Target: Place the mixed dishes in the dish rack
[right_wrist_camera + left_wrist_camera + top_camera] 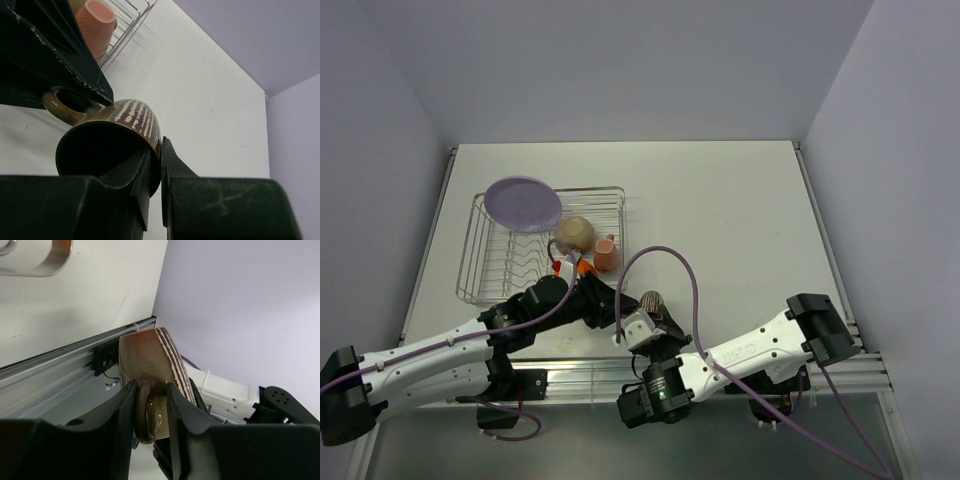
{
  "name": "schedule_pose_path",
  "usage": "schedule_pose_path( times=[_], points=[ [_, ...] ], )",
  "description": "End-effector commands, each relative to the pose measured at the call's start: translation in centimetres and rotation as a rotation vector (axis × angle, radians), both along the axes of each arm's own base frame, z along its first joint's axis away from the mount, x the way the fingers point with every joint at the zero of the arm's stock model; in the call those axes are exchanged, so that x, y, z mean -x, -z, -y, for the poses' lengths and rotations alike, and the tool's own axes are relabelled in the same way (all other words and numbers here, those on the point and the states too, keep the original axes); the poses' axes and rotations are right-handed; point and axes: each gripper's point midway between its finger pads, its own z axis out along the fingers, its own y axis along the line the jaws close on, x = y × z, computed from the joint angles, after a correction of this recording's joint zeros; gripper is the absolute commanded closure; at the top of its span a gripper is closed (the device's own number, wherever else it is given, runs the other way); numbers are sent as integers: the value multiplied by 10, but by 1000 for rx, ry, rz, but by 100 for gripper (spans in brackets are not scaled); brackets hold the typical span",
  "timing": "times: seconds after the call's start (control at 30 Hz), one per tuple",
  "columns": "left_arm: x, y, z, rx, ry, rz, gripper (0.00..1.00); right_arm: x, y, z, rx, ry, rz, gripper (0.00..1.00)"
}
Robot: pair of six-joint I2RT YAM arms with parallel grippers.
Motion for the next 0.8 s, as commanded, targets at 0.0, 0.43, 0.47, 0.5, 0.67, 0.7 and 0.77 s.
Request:
schedule_pose_path(
  times=[0.0, 0.43, 0.47, 0.5, 0.67, 0.7, 0.77],
  points=[
    [2, -51, 9, 166, 3, 55, 67, 0, -21, -17, -44, -18, 58, 100],
    [0, -53, 11, 180, -10, 85, 100, 2, -16, -23, -60, 1, 21, 88],
    [1, -53, 10, 171, -6, 101, 100, 2, -17, -21, -70, 4, 11, 82],
    [1, -55, 11, 169, -2, 111, 100, 2, -18, -20, -81, 8, -6, 75],
    [-2, -51, 7, 148, -22, 137, 100, 3, -31, -9, -167, 17, -70, 25],
    [-3, -51, 7, 145, -24, 139, 100, 2, -31, -8, -171, 17, -73, 24],
    [-4, -49, 9, 132, -25, 143, 100, 2, -31, -4, -171, 18, -77, 18]
  ],
)
